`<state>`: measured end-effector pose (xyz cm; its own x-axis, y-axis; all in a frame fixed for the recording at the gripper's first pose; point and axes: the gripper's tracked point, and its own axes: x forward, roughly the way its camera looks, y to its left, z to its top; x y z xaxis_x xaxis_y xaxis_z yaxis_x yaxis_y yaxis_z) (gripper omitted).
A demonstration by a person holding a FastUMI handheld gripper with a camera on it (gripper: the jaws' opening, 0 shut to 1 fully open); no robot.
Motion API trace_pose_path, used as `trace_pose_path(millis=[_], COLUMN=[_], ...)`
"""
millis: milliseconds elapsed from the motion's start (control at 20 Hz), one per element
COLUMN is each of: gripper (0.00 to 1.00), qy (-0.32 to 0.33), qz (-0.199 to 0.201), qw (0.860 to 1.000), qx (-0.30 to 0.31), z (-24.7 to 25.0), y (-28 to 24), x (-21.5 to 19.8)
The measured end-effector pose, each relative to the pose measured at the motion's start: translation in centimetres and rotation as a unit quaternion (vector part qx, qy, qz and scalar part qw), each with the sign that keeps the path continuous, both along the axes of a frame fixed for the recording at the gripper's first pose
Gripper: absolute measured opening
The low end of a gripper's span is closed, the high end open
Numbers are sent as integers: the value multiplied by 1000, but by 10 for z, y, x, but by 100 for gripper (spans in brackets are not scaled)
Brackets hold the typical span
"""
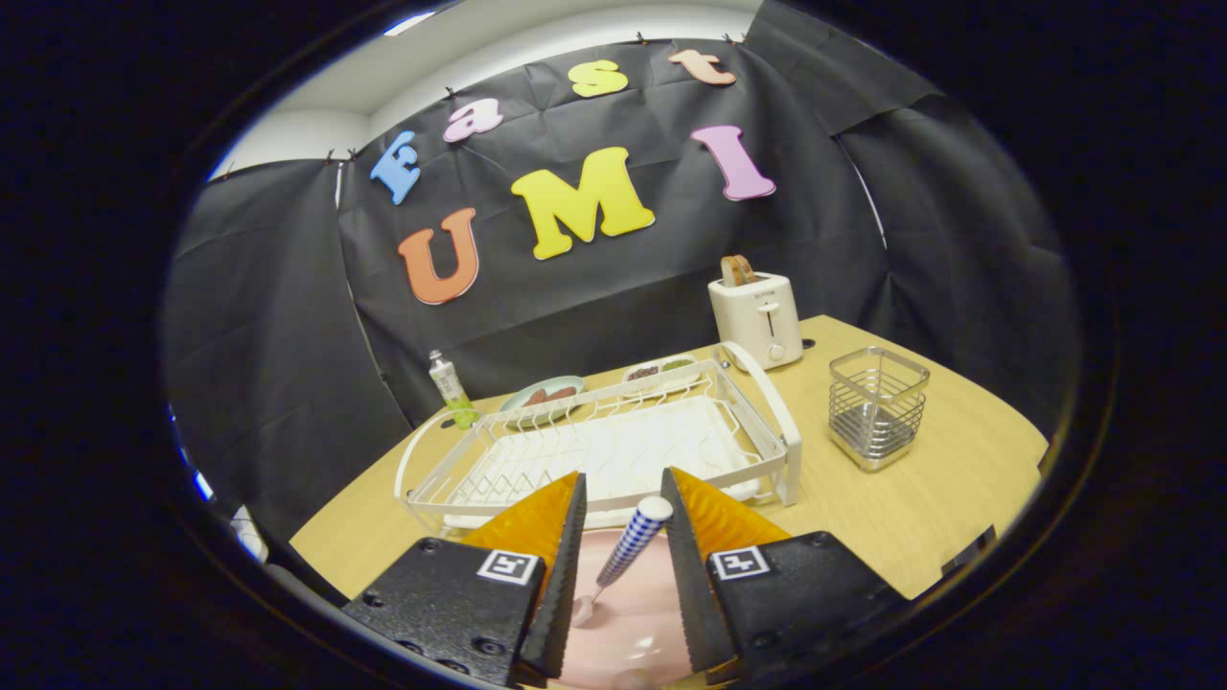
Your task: Take the plate from the dish rack, then take the spoon from the basket and place it into the plate.
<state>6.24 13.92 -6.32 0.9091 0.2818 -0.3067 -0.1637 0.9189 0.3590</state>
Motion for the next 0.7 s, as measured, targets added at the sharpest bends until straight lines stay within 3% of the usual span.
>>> trace_pose_path(millis=[150,250,700], gripper=[76,83,98], qy=[-11,-23,-85], qz=[-6,-11,-23], qw=[1000,999,994], qx=[-17,-22,-68], z=[9,17,57], y=[-7,-11,-23], x=[5,3,-13])
